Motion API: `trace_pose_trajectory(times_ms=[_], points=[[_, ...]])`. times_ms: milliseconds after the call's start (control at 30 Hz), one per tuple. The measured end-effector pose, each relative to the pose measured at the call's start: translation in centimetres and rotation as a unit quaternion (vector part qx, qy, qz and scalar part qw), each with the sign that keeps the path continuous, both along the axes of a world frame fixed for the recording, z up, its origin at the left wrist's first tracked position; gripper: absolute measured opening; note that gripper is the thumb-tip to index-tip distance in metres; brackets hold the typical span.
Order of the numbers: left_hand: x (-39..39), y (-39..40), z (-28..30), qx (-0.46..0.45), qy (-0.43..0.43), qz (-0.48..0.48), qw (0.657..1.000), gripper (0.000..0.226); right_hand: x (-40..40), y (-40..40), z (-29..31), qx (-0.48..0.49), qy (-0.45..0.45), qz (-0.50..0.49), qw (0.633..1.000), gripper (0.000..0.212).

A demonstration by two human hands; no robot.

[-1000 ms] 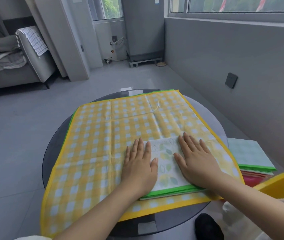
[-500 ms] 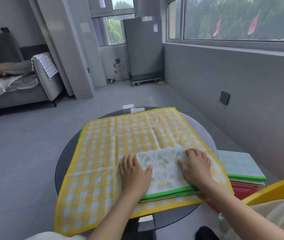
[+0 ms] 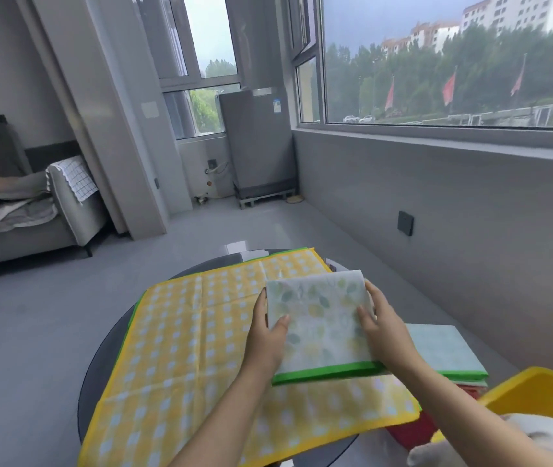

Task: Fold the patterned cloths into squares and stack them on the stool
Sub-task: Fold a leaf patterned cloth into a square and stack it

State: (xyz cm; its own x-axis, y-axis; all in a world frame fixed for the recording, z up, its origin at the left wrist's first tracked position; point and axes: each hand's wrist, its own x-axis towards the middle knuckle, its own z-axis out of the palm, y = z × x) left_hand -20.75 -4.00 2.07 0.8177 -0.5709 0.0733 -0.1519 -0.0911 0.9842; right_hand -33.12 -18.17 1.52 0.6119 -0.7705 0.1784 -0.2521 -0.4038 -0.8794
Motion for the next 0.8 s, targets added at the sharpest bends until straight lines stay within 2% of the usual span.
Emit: trace_pose_trajectory(times_ms=[267,367,500,800], points=[[-3.3,-11.4,3.6,-0.029,-0.013,-0.058,0.998,0.062,-4.5,-9.9,3.9,-0.052,-0.015,-0.08,0.995,0.056],[-4.8,-15.7,3.3,-0.056,-0.016,-0.076,0.995,0.066,-6.9,-13.5,3.9,-0.07,-0.019,-0.101,0.992,0.058],[-6.8,-21.3,1.2,-0.063,-0.031,-0.11,0.991,0.061,-10.0,-17.9,2.4,-0.064,-0.016,-0.134,0.989,0.05],[-10.3,-29.5,-7.4,0.091,-0.036,-0.131,0.986,0.059,-13.6,-24.2,-6.0,0.004,0.081,-0.158,0.984,0.051]])
